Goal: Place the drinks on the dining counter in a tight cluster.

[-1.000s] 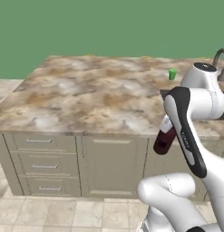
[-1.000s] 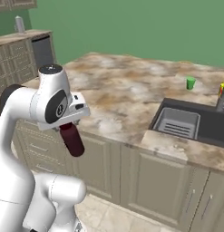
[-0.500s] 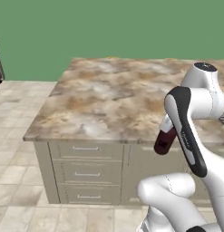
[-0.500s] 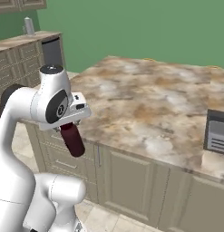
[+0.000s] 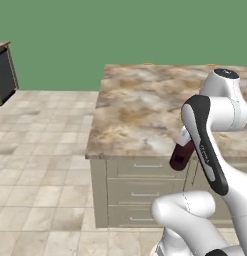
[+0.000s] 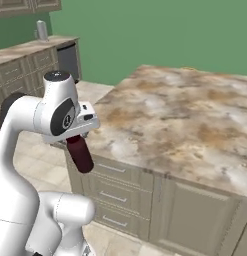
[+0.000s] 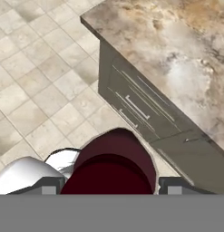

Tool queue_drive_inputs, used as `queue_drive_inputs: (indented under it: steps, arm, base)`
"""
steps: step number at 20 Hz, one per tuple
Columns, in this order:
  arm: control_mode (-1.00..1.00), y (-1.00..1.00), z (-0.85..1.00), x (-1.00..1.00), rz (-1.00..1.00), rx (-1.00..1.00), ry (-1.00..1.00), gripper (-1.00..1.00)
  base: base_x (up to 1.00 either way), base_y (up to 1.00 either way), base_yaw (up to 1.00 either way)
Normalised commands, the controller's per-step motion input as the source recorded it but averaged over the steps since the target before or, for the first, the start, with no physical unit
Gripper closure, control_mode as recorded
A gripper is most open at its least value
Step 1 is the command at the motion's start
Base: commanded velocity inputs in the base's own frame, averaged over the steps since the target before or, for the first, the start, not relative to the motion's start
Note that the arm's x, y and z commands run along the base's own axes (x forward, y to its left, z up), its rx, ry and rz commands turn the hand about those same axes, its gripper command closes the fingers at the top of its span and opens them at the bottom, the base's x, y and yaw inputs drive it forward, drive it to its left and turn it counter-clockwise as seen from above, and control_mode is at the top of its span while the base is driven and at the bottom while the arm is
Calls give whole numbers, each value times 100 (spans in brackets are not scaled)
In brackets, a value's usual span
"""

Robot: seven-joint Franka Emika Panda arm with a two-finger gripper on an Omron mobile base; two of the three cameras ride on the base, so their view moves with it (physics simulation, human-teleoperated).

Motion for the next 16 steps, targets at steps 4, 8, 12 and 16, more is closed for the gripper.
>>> queue_drive_inputs:
  steps: [4,8,12,16]
  arm:
    - [100,0,0,0,0,0,0,100]
    - [100,0,0,0,0,0,0,100]
    - [100,0,0,0,0,0,0,100]
    - [100,0,0,0,0,0,0,100]
  base:
    - [39,100,-9]
    - [55,100,-15]
    - [66,100,-26]
    - [75,100,-36]
